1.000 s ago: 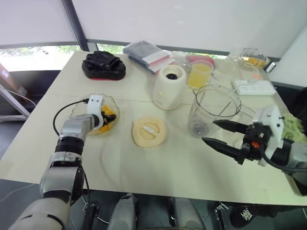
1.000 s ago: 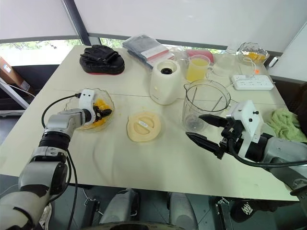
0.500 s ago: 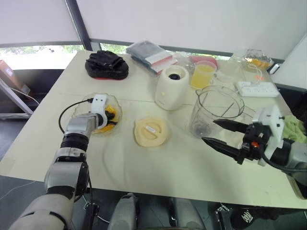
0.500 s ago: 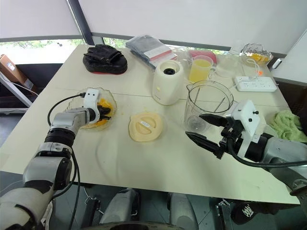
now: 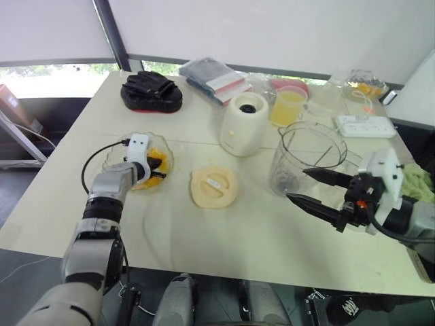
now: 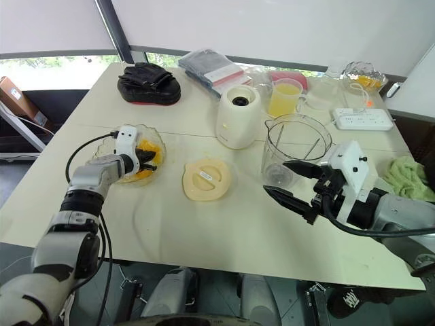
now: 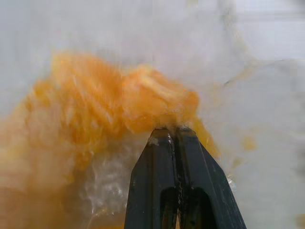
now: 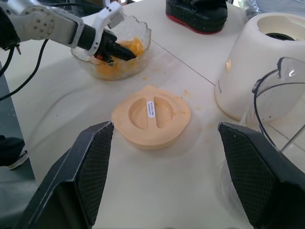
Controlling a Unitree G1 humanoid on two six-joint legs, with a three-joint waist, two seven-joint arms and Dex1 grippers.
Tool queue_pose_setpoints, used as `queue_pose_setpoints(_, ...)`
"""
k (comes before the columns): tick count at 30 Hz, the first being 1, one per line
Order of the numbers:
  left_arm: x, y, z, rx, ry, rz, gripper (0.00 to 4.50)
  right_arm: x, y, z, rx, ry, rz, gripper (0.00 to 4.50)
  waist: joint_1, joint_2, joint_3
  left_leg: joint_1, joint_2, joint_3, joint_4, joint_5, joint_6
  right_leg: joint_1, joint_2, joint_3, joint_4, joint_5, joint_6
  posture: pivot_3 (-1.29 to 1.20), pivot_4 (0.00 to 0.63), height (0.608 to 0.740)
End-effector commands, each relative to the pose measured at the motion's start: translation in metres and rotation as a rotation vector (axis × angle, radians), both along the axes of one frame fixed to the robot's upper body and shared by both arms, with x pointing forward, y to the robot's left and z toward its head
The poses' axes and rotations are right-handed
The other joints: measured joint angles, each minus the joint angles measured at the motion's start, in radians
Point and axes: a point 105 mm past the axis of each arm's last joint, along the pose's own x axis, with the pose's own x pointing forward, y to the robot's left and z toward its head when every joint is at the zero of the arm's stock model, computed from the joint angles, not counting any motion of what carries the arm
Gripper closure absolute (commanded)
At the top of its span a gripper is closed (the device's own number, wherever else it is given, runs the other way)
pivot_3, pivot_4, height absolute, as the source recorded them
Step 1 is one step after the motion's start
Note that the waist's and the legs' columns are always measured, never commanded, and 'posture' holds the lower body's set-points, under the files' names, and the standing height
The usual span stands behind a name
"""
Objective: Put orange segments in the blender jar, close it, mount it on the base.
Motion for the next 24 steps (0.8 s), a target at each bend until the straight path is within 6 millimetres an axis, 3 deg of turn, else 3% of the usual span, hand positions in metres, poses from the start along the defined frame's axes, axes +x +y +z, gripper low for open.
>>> queue_pose_setpoints(1,-0.010,-0.006,0.043,-0.135,-0.212,-0.033,4.44,-0.001,0.003,0.009,-0.004,-0.052,0.016,0.81,-0.001,0.000,0.000,0.000,0.000,0.000,0.000,0.000,0.000,0.000,-0.001,0.000,0.000,0.000,0.000,0.00,0.150,0.740)
queue_pose_setpoints(11,-0.044,0.006,0.078,-0.296,-0.379,0.018,4.44,0.005,0.005,0.009,-0.002,-0.047,0.049,0.81,-0.002,0.000,0.000,0.001,0.000,0.001,0.000,0.000,0.000,0.001,0.000,0.000,0.000,0.000,0.000,0.00,0.150,0.740)
queue_pose_setpoints(23,-0.032,0.012,0.056,-0.134,-0.186,0.047,4.44,0.012,0.008,0.009,-0.004,-0.048,0.078,0.81,-0.002,0.000,0.000,0.001,-0.001,0.001,0.001,0.000,0.000,0.001,0.003,0.000,0.000,0.000,0.000,0.00,0.150,0.740)
queue_pose_setpoints(24,-0.031,0.013,0.056,-0.125,-0.170,0.042,3.95,0.012,0.008,0.009,-0.004,-0.048,0.079,0.81,-0.002,0.000,0.000,0.001,-0.001,0.001,0.001,0.000,0.000,0.001,0.003,0.000,0.000,0.000,-0.001,0.00,0.150,0.740)
